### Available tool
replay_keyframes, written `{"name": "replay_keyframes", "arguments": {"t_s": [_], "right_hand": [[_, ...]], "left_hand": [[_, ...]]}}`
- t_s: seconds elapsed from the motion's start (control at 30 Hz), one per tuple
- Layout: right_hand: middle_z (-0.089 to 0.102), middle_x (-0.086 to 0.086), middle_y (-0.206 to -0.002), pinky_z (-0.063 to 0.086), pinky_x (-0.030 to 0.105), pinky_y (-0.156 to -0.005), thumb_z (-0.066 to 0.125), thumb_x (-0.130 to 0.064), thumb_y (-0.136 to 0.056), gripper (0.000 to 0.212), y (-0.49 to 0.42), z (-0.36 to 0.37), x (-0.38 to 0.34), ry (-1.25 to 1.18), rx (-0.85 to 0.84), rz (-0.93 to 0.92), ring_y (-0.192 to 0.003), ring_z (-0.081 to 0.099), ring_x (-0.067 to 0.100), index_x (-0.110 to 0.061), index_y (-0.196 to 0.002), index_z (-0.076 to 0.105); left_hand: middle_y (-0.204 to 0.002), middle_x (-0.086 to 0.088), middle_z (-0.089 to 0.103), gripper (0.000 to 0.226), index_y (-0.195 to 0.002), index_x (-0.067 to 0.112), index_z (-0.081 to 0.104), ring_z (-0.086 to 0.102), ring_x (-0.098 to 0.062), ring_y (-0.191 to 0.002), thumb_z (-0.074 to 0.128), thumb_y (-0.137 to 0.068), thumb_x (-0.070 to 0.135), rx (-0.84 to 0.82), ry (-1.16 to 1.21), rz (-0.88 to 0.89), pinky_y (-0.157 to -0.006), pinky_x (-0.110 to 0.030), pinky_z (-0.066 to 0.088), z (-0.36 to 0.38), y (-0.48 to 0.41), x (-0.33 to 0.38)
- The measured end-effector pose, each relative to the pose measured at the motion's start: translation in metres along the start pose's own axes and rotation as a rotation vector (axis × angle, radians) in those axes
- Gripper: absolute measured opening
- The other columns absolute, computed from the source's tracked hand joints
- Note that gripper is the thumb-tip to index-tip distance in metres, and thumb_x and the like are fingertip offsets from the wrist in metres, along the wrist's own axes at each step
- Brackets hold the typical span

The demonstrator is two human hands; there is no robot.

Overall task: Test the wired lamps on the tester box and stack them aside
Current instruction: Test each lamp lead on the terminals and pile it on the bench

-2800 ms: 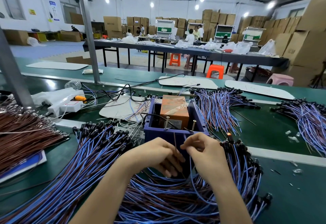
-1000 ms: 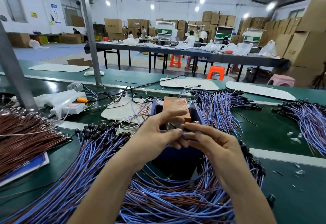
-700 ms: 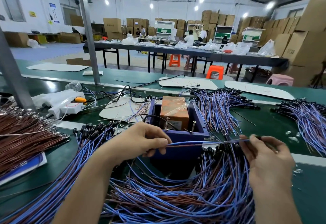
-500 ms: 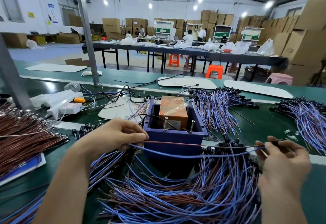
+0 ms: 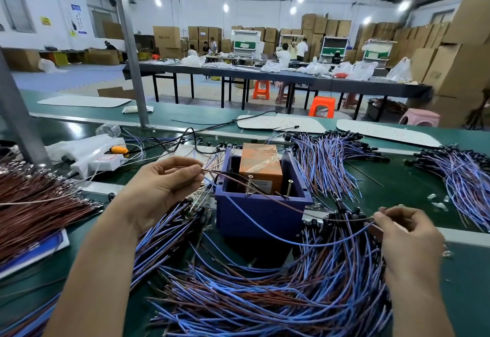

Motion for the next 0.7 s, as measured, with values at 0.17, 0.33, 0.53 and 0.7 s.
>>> {"name": "replay_keyframes", "arguments": {"t_s": [0.17,0.33,0.53,0.7], "right_hand": [[0.059,-0.003,-0.064,0.036,0.025,-0.053,0.069,-0.017,-0.085,0.015,0.014,0.019,-0.016,0.449,-0.121,-0.114,-0.06,0.053,0.015,-0.019,-0.073,0.06],[0.064,0.0,-0.08,0.046,0.029,-0.062,0.063,-0.034,-0.089,0.009,0.039,0.051,-0.025,0.725,-0.389,-0.101,-0.074,0.058,0.02,-0.026,-0.087,0.065],[0.059,-0.008,-0.13,0.046,0.026,-0.095,0.069,-0.031,-0.085,0.022,0.078,0.084,-0.06,0.515,-0.598,-0.288,-0.115,0.056,0.007,-0.033,-0.107,0.069],[0.074,-0.007,-0.073,0.055,0.022,-0.056,0.069,-0.018,-0.086,0.017,0.115,0.114,-0.072,-0.047,-0.769,-0.223,-0.067,0.07,0.012,-0.034,-0.085,0.07]], "left_hand": [[-0.073,-0.007,0.072,0.011,-0.066,0.014,0.075,0.069,-0.011,-0.063,0.067,-0.064,0.006,-0.1,0.039,0.083,-0.06,-0.019,0.056,0.023,0.007,0.007],[-0.07,-0.006,0.07,0.008,-0.066,0.016,0.075,0.066,-0.01,-0.059,0.073,-0.059,0.013,-0.228,-0.019,0.081,-0.059,-0.018,0.056,0.056,0.017,0.002],[-0.068,-0.006,0.068,0.009,-0.069,0.014,0.074,0.064,-0.011,-0.059,0.071,-0.062,0.01,-0.282,-0.09,0.111,-0.059,-0.017,0.054,0.083,0.027,-0.006],[-0.071,-0.005,0.071,0.012,-0.082,0.008,0.069,0.066,-0.011,-0.066,0.07,-0.07,0.006,-0.217,-0.133,0.18,-0.063,-0.019,0.056,0.097,0.03,-0.012]]}}
Point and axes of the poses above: each hand's wrist, its own y-axis away from the middle knuckle, its own z-axis out of the palm, x = y × z, the point moved 8 cm from there along -y, towards the middle knuckle
